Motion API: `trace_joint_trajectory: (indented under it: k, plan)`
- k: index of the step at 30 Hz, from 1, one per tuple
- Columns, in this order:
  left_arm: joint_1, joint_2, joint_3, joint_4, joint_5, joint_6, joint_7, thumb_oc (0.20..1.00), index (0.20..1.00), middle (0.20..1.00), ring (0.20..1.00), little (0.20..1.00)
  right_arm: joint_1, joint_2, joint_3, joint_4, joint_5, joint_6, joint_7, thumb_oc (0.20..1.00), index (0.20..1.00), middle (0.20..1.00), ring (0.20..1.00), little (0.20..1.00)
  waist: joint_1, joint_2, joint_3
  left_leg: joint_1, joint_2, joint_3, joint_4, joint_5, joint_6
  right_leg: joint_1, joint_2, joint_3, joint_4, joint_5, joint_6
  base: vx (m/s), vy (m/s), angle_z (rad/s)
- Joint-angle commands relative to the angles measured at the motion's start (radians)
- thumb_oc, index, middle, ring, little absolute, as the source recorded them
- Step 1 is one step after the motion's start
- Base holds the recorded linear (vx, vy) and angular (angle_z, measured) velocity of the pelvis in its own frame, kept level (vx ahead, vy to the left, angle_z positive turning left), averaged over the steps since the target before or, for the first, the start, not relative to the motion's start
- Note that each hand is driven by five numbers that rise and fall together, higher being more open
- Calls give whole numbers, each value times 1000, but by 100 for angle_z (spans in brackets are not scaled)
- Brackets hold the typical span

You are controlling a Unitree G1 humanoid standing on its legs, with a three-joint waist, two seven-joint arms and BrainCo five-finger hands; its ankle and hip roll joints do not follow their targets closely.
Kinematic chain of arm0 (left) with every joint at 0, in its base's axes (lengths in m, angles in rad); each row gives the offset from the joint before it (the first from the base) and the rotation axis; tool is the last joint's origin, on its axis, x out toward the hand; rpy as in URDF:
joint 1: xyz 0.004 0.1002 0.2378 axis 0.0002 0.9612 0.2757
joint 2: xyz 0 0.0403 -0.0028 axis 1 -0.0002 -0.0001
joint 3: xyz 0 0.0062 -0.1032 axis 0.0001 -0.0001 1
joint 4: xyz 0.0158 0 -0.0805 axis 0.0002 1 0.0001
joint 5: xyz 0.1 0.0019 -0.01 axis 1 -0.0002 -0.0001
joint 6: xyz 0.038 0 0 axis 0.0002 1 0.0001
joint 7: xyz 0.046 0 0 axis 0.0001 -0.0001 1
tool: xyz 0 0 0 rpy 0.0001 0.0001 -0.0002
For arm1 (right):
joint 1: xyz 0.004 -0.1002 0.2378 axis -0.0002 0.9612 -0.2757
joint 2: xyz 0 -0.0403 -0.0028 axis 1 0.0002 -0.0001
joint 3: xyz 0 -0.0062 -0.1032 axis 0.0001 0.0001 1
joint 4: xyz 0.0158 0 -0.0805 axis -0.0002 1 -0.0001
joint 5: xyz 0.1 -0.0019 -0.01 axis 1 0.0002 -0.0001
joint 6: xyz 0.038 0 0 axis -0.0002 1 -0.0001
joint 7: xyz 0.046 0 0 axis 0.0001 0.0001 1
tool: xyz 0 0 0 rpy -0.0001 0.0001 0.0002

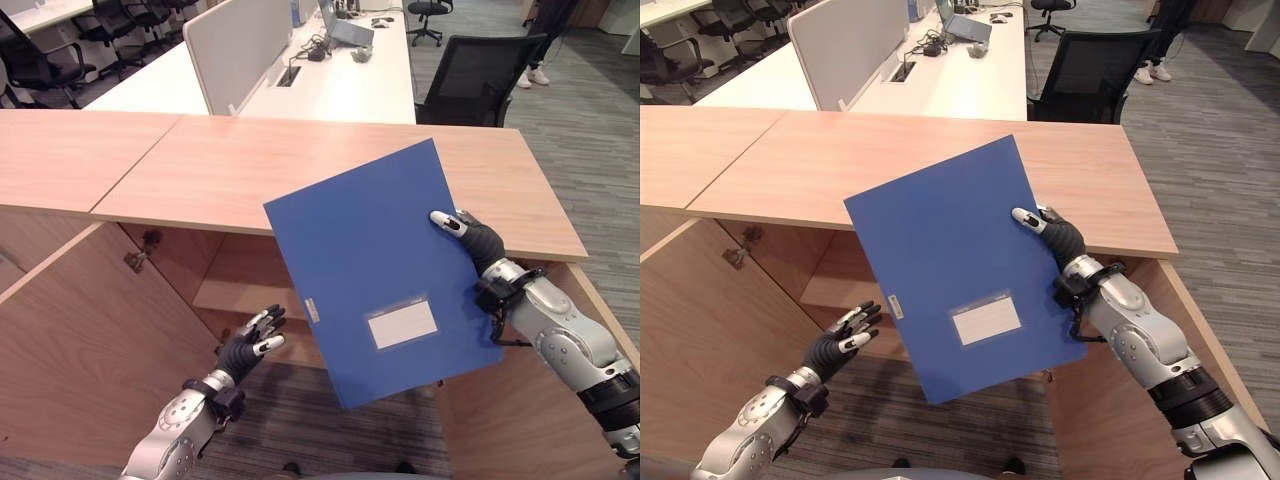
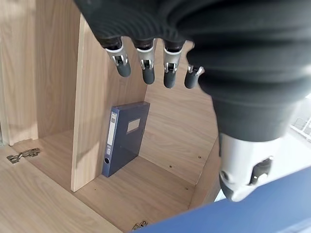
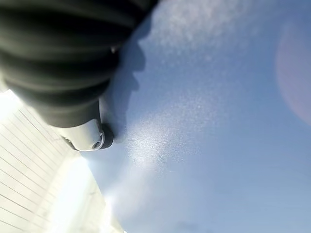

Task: Put the empty folder in the office cabinet

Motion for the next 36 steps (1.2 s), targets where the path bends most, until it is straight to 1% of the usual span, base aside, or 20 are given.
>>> trace_joint_trajectory:
  k: [1,2,4,8,24,31,36]
  plan:
    - [7,64,36,-50,-57,-27,-28,1000,1000,1000,1000,1000,-111,18,-94,-31,-20,-141,-5,200,200,200,200,200,11,-46,-27,-46,-44,-5,-3,4,22,25,22,57,97,-125,6,0,0,0]
    - [11,57,46,-61,-74,-23,-38,1000,1000,1000,1000,1000,-93,53,-122,-44,-65,-157,-16,200,200,200,200,200,12,-44,-28,-45,-45,-4,-3,3,24,25,23,57,97,-126,6,0,0,0]
    - [7,49,51,-79,-101,-17,-41,1000,1000,1000,1000,1000,-67,100,-140,-65,-96,-160,-24,200,200,200,200,200,13,-42,-27,-44,-45,-3,-3,3,26,26,23,58,97,-127,4,0,0,0]
    - [5,44,51,-99,-116,-16,-42,1000,1000,1000,1000,1000,-45,126,-136,-81,-114,-149,-20,200,200,200,200,200,13,-41,-26,-46,-44,-4,-3,4,27,26,23,58,96,-128,3,0,0,0]
    - [-9,45,65,-202,-176,-18,-25,1000,1000,1000,1000,1000,18,187,-121,-98,-131,-116,12,200,200,200,200,200,16,-41,-28,-46,-45,-7,-3,5,26,30,23,54,92,-127,1,0,0,0]
    - [-42,47,60,-207,-173,-22,-13,1000,1000,1000,1000,1000,25,198,-101,-99,-141,-101,22,200,200,200,200,200,14,-43,-29,-46,-45,-9,-3,4,26,31,23,53,94,-128,1,0,0,0]
    - [-79,34,56,-186,-162,-25,-2,1000,1000,1000,1000,1000,31,243,-80,-97,-110,-90,37,200,200,200,200,200,13,-43,-28,-46,-45,-10,-3,5,26,30,24,52,97,-130,0,0,0,0]
